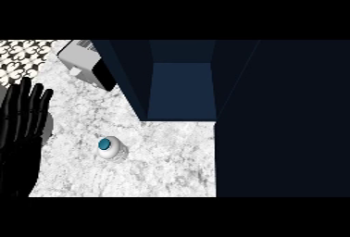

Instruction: Pick up the bottled water, place it into the cabinet and close the cabinet

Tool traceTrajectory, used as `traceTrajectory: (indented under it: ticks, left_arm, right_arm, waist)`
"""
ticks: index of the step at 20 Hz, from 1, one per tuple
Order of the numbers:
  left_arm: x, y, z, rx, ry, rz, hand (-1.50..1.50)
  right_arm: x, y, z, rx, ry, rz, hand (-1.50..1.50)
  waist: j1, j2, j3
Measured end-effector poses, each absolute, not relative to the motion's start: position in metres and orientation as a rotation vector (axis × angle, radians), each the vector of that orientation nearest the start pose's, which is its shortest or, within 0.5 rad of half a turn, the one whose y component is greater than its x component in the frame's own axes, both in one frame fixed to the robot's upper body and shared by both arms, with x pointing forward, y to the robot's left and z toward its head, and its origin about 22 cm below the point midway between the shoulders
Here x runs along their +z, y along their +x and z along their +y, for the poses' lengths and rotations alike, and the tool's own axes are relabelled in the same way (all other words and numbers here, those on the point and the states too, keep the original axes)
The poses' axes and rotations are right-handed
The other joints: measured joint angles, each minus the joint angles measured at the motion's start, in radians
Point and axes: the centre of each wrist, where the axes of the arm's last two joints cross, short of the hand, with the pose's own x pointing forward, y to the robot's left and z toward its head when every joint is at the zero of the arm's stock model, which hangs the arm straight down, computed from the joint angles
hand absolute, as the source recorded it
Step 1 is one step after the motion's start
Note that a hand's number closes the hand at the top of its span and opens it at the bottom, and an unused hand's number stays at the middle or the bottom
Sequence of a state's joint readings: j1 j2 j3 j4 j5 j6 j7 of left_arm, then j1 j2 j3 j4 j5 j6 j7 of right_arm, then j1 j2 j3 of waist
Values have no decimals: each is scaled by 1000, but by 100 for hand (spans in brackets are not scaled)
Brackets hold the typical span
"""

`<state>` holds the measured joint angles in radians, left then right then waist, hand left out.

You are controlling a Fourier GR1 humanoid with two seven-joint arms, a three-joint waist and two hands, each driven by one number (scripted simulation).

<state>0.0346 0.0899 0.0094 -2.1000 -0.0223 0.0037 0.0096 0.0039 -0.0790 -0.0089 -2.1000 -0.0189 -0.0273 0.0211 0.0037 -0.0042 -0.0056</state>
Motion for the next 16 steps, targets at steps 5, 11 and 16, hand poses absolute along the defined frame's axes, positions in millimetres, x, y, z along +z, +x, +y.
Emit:
traceTrajectory:
  ticks: [5, 11, 16]
  left_arm:
    - [119, 193, 261, -147, -24, -2072, -150]
    - [112, 183, 267, -122, -290, -1932, -150]
    - [124, 163, 281, -106, -359, -1881, -150]
  right_arm:
    - [125, 190, -235, 80, -60, -2079, -150]
    - [133, 167, -223, 196, 126, -2023, -150]
    - [148, 152, -213, 224, 190, -1999, -150]
  waist:
    - [-3, 1, 4]
    - [-3, 0, 5]
    - [0, 1, 5]
